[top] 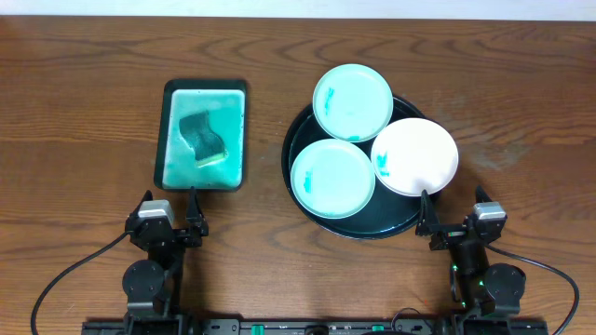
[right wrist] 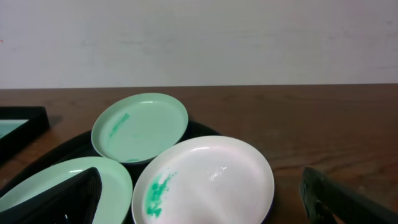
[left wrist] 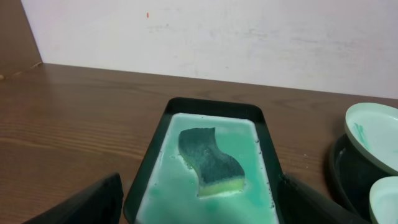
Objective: Clean dirty plates on tray and stack at the side
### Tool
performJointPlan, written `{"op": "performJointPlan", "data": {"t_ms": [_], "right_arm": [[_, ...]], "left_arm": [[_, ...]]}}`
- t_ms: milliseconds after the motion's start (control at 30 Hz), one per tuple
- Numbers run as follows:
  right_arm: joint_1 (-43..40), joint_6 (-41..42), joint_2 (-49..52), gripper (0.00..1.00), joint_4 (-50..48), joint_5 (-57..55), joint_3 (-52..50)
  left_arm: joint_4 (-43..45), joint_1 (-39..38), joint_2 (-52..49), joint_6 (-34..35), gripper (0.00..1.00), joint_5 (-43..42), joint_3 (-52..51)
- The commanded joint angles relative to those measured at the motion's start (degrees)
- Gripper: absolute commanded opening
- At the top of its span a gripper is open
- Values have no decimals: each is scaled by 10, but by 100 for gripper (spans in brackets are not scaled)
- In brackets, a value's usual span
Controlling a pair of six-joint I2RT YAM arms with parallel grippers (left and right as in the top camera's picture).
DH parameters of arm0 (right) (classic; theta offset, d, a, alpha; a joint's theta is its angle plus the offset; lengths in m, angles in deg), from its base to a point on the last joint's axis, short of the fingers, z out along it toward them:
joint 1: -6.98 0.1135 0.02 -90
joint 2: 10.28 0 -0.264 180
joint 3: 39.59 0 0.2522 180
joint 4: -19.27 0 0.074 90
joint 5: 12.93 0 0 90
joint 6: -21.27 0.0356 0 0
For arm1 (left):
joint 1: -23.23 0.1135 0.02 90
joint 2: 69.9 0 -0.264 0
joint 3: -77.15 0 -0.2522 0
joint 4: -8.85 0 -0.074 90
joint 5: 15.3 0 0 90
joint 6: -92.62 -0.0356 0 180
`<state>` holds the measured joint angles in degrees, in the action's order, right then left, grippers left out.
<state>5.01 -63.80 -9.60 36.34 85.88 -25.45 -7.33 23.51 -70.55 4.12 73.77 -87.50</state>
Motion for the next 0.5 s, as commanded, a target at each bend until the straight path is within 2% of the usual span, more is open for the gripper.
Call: {"op": "performJointPlan", "data": {"t_ms": [0, 467], "right_arm": [[-2, -9, 1, 99, 2, 3, -1], [-2, -9, 1, 99, 2, 3, -1]], "left_arm": [[-17, 2, 3, -3, 80, 10, -14], [-12, 2, 3, -3, 80, 10, -14]]}}
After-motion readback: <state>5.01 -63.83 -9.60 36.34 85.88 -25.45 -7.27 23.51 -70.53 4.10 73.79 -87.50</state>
